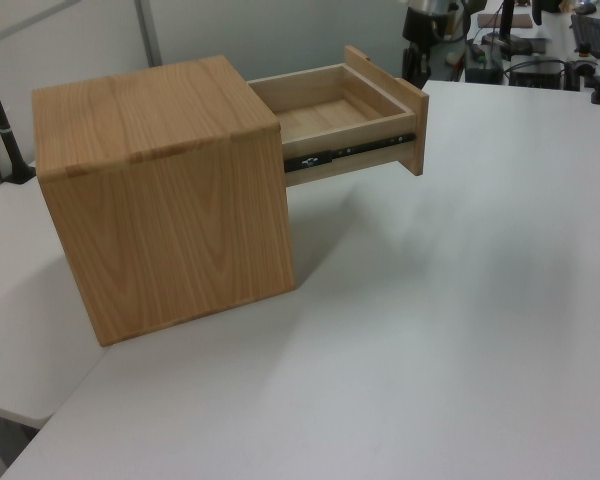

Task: Close the drawer by sliding it
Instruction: 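Lower the gripper toward the black bar handle of the drawer, then push the drawer front with the gripper into the wooden cabinet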

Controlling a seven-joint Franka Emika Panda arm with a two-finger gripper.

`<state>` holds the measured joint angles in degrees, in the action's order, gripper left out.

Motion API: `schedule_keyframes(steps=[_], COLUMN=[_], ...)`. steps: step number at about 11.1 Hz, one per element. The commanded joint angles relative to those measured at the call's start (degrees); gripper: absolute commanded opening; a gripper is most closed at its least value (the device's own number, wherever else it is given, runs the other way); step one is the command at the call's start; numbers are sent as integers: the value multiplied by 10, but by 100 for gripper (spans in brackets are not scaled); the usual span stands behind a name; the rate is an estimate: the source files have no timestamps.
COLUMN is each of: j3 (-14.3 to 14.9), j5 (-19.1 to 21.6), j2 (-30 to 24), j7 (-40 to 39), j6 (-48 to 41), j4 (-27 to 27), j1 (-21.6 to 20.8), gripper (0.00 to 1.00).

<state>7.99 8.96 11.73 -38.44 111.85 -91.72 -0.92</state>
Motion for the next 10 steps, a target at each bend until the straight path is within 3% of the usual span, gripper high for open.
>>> schedule_keyframes(steps=[1,5,8,10], j3=[1,-29,-47,-63], j5=[19,26,30,35], j2=[34,55,103,116], j7=[-14,-10,11,40], j6=[14,102,123,189], j4=[49,69,134,133], j1=[-21,-32,-39,-41], gripper=[0,0,0,0])
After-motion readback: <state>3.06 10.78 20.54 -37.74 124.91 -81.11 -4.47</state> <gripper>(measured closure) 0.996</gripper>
